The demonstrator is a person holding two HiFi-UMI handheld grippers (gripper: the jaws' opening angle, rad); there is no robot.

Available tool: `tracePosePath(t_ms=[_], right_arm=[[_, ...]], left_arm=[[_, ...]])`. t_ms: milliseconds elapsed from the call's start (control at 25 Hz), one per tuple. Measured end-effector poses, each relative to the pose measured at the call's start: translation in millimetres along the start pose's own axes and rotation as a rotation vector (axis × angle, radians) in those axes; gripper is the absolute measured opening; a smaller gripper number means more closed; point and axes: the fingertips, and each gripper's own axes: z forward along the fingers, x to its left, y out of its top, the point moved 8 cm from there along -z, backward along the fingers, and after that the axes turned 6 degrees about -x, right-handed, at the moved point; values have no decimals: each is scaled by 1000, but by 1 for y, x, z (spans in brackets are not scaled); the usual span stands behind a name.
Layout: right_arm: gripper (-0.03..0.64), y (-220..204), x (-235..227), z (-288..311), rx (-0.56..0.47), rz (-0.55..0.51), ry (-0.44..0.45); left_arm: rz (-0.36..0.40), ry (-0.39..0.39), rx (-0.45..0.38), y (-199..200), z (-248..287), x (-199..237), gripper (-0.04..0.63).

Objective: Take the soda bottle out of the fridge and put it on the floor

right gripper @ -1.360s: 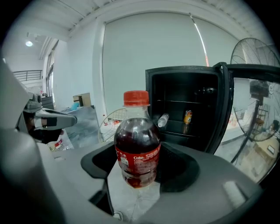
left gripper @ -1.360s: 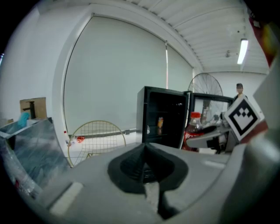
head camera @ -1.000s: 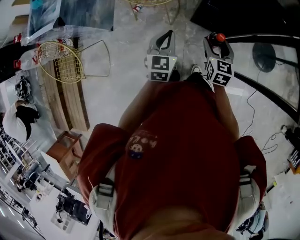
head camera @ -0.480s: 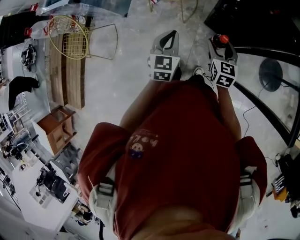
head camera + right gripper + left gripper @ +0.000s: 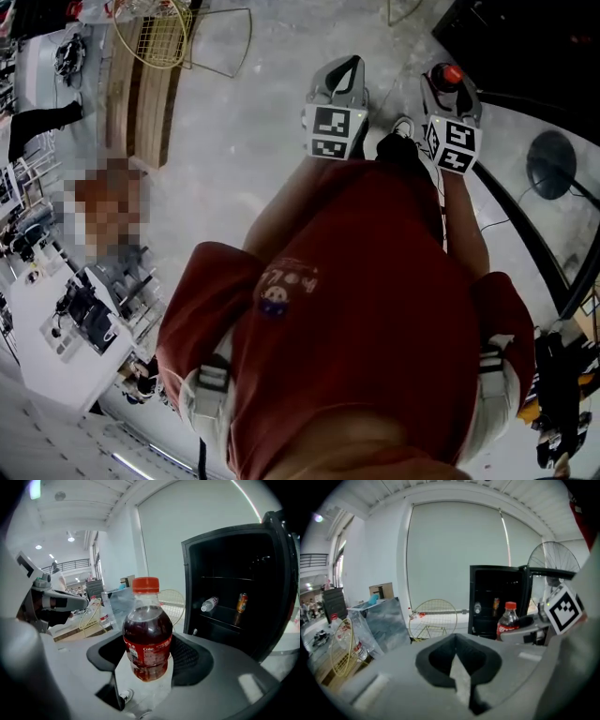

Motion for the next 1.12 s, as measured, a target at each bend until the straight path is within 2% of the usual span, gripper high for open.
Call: tracePosePath(t_ms=[120, 320, 720, 920, 1120], right_arm=[[298, -14, 8, -3, 19, -25, 33], [298, -29, 20, -11, 50, -15, 36], [298, -44, 84, -7, 102, -52, 52], [298, -36, 111, 2, 115, -77, 63], [298, -44, 130, 16, 138, -83, 74]], left_arm=[[-6, 13, 8, -14, -9, -6, -2], [-23, 19, 28, -31, -21, -4, -2], [-60, 13, 38, -61, -58, 47, -2], [-91, 18, 59, -69, -67, 74, -2], [-97, 9, 83, -87, -66, 93, -2]])
